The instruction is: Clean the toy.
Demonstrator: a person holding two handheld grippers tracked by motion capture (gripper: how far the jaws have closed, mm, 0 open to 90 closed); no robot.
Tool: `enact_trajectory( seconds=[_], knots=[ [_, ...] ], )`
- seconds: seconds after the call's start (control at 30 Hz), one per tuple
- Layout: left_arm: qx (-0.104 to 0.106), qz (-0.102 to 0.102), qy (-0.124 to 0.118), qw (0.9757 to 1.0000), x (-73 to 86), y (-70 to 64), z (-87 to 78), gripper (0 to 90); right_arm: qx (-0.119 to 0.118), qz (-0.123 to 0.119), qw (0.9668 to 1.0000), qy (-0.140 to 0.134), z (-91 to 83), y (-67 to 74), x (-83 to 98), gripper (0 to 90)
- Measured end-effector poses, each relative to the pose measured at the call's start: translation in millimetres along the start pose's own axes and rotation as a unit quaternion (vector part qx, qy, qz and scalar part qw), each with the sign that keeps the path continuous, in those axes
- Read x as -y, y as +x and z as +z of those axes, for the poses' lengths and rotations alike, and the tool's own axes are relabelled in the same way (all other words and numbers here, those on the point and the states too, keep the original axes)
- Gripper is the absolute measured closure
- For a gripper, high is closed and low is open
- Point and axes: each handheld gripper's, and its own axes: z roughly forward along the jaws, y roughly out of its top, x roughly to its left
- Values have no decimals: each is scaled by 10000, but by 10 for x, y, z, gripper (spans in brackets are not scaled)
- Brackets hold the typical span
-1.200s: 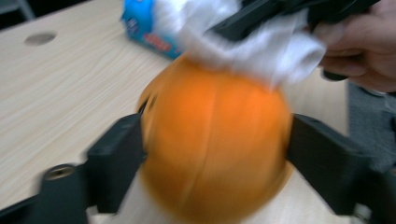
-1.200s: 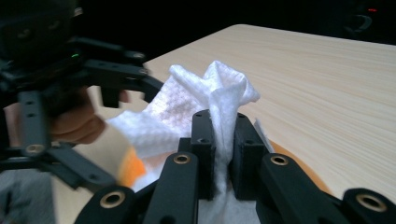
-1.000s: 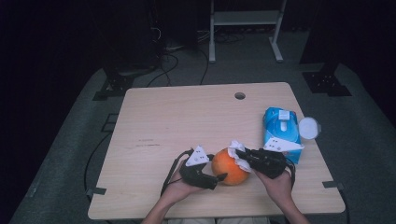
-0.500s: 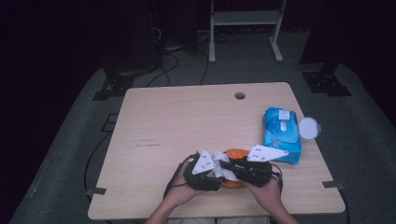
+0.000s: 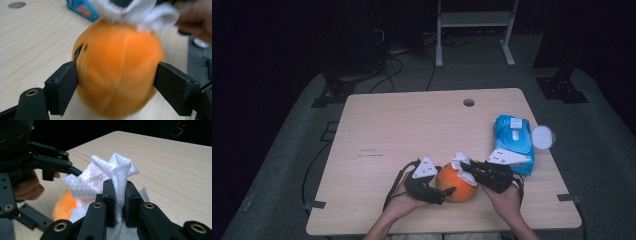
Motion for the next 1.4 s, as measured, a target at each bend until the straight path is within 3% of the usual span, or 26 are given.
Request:
enact_trajectory(
  seconds=[0.07, 0.13, 0.27, 0.33, 0.43, 0.53, 0.63, 0.7, 0.8, 0.87, 0.93, 1.0, 1.03, 1.1, 1.3, 1.37, 1.4],
  knots=[
    [12, 36, 36, 10000, 4, 13, -10, 193, -47, -44, 10000, 10, 20, 25, 1, 807],
    [-95, 128, 48, 9999, 20, 45, -33, 266, -61, -62, 10000, 35, -2, 3, -6, 807],
    [-333, -33, 44, 9994, 36, 132, -100, 297, 158, 105, 9998, 71, -67, -156, 16, 807],
    [-336, -154, -5, 9993, 21, 162, -132, 277, 152, 269, 9995, 47, -65, -193, 52, 807],
    [-121, -219, -208, 9995, -19, 123, -132, 224, 123, 185, 9997, 75, -16, -123, 50, 807],
    [-186, 15, -8, 9998, -16, 47, -52, 218, -4, 73, 9999, 93, 30, 3, 24, 807],
    [-172, 41, 42, 9998, 37, 87, -66, 264, -102, -157, 9997, 145, 29, 96, 9, 807],
    [-233, 39, 77, 9997, 54, 113, -87, 294, -58, -124, 9998, 152, -2, 39, 5, 807],
    [-198, -65, 80, 9997, 79, 165, -112, 294, 319, 21, 9993, 186, -78, -124, 47, 807],
    [-121, -112, 0, 9999, 51, 160, -113, 251, 243, 281, 9992, 132, -105, -189, 77, 807],
    [-32, -79, -161, 9998, 9, 118, -103, 190, 181, 129, 9997, 129, -70, -112, 69, 806],
    [-59, 64, -82, 9999, -9, 70, -69, 192, -235, 66, 9997, 4, -25, 17, 39, 806],
    [-99, 161, -39, 9998, 2, 65, -67, 217, -260, -41, 9996, 25, -14, 64, 22, 805],
    [-58, 84, -36, 9999, 34, 103, -86, 261, -212, -239, 9995, 74, -8, 104, 2, 806],
    [-86, -79, -63, 9999, 97, 205, -128, 307, 49, 379, 9992, 106, -70, -205, 126, 806],
    [-51, -114, -72, 9999, 105, 211, -125, 307, 43, 397, 9992, 61, -81, -198, 121, 806],
    [-34, -79, -69, 9999, 105, 206, -118, 307, -79, 393, 9992, -12, -81, -168, 103, 806]
  ],
)
